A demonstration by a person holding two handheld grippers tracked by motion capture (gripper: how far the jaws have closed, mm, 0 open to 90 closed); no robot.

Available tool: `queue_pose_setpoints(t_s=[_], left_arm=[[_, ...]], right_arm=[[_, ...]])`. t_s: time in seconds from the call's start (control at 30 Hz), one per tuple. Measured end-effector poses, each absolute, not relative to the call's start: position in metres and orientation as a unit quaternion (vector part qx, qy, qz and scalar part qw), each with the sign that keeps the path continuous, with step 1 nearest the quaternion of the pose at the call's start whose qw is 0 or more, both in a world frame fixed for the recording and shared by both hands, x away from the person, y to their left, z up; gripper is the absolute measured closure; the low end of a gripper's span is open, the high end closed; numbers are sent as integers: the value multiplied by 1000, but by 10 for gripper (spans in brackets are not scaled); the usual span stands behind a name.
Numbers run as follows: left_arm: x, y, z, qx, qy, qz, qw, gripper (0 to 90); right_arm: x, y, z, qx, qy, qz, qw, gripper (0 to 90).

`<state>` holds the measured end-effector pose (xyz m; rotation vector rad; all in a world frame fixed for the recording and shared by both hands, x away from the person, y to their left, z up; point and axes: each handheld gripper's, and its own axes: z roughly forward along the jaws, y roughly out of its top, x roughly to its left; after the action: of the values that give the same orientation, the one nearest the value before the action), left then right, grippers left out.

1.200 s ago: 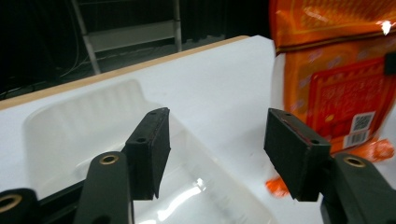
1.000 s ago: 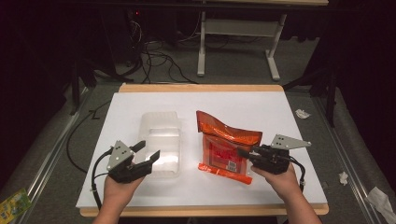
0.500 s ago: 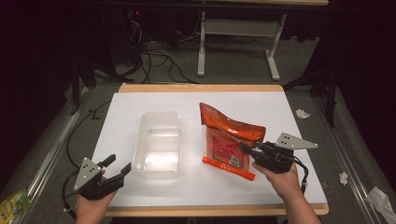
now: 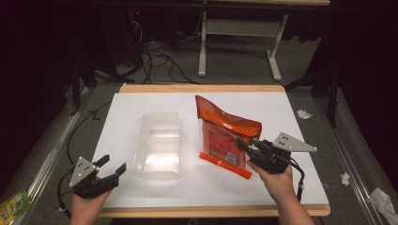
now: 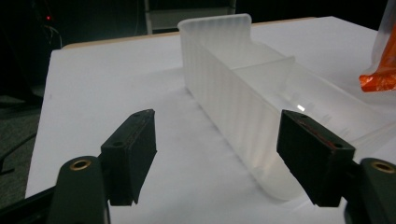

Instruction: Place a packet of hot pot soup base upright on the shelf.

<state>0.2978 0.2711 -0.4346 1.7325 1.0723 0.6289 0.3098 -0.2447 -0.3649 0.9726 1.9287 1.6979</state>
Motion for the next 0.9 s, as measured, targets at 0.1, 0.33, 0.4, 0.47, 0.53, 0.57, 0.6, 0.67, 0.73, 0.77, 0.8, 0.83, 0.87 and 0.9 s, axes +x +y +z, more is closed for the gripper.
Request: queue_pose_setpoints(t_s=[0.1, 0.33, 0.4, 0.47, 0.53, 0.57, 0.6, 0.67, 0.73, 0.77, 0.8, 0.83, 0.87, 0.9], left_arm=[[300, 275, -437, 711, 447, 256, 479, 274], [296, 276, -435, 708, 443, 259, 485, 273], [295, 275, -434, 712, 437, 262, 483, 273], [295, 275, -434, 715, 432, 264, 482, 273], [296, 273, -434, 717, 431, 266, 478, 273], [296, 273, -435, 717, 431, 266, 479, 273], [296, 272, -435, 717, 430, 266, 480, 273], [296, 272, -435, 717, 430, 264, 481, 272], [296, 272, -434, 716, 430, 263, 484, 272], [295, 271, -434, 716, 429, 264, 484, 272], [295, 271, -433, 716, 427, 264, 485, 271], [295, 270, -433, 716, 427, 265, 485, 271], [295, 270, -433, 716, 427, 265, 485, 271], [294, 270, -433, 716, 426, 266, 485, 271]], right_arm=[[312, -236, -363, 345, 687, 607, 200, 725], [322, -206, -351, 351, 668, 622, 210, 725], [322, -202, -348, 350, 666, 624, 211, 725], [323, -194, -343, 346, 665, 625, 217, 725], [325, -188, -339, 342, 666, 624, 222, 726], [326, -184, -337, 341, 666, 624, 225, 726], [329, -178, -335, 342, 665, 625, 225, 725], [330, -175, -334, 344, 664, 625, 224, 725], [334, -167, -332, 342, 663, 627, 224, 725], [337, -159, -331, 340, 664, 629, 219, 725], [338, -156, -331, 338, 664, 630, 219, 725], [339, -151, -331, 338, 664, 631, 217, 725], [339, -151, -331, 338, 664, 631, 217, 725], [340, -142, -332, 336, 664, 633, 215, 725]])
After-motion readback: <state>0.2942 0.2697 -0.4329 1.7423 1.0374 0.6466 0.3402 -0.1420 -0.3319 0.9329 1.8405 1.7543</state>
